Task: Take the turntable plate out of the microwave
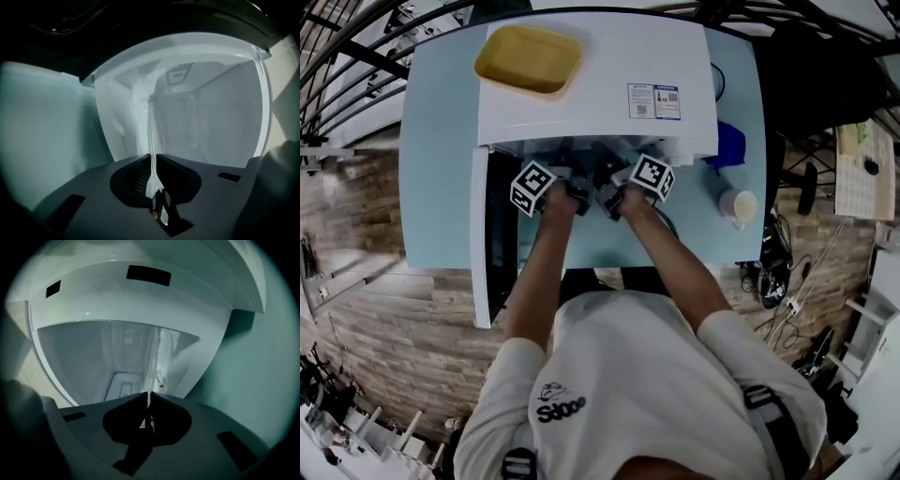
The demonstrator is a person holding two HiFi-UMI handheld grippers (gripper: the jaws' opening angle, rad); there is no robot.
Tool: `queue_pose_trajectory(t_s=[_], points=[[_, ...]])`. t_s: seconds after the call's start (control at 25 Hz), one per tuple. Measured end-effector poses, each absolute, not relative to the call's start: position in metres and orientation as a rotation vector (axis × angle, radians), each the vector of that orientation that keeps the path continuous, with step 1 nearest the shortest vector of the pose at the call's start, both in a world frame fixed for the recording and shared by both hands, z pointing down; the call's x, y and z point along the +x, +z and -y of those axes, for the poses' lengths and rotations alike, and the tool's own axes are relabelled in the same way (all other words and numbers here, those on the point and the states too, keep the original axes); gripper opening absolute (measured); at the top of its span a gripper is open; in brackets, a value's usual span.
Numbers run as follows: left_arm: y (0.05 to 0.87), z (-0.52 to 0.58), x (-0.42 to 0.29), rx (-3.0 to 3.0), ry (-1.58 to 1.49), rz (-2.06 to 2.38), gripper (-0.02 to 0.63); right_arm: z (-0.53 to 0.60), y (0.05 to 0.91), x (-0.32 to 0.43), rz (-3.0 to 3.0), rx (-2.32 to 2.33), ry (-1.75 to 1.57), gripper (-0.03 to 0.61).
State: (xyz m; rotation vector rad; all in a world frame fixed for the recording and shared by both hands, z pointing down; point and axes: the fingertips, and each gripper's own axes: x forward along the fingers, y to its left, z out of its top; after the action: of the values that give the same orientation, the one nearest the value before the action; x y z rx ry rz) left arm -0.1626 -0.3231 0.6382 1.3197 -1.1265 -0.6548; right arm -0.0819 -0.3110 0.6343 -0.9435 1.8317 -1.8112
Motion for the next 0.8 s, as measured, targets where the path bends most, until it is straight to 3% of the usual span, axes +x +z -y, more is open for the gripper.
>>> queue_pose_trajectory(t_s=[0.28,0.36,0.52,0.68,0.72,0.8], points=[[0.640,0.316,-0.158,1.276,-0.669,1.065,0.040,0.313,0.636,-0.079,-1.887,-0.997,-1.763,0.026],[0.636,0.313,-0.155,1.278,-0.683,1.045,0.040,0.316,0.636,-0.079,-1.871,-1.006,-1.755,0.083],[0.627,0.310,-0.152,1.303,-0.693,1.028,0.041,0.318,0.632,-0.080,-1.856,-0.981,-1.738,0.114],[0.624,0.307,-0.151,1.333,-0.671,1.027,0.040,0.319,0.628,-0.081,-1.835,-0.929,-1.716,0.112],[0.623,0.307,-0.150,1.338,-0.669,1.026,0.040,0.320,0.626,-0.081,-1.832,-0.912,-1.711,0.061],[0.622,0.308,-0.150,1.340,-0.672,1.023,0.041,0.320,0.623,-0.082,-1.837,-0.898,-1.717,0.057]])
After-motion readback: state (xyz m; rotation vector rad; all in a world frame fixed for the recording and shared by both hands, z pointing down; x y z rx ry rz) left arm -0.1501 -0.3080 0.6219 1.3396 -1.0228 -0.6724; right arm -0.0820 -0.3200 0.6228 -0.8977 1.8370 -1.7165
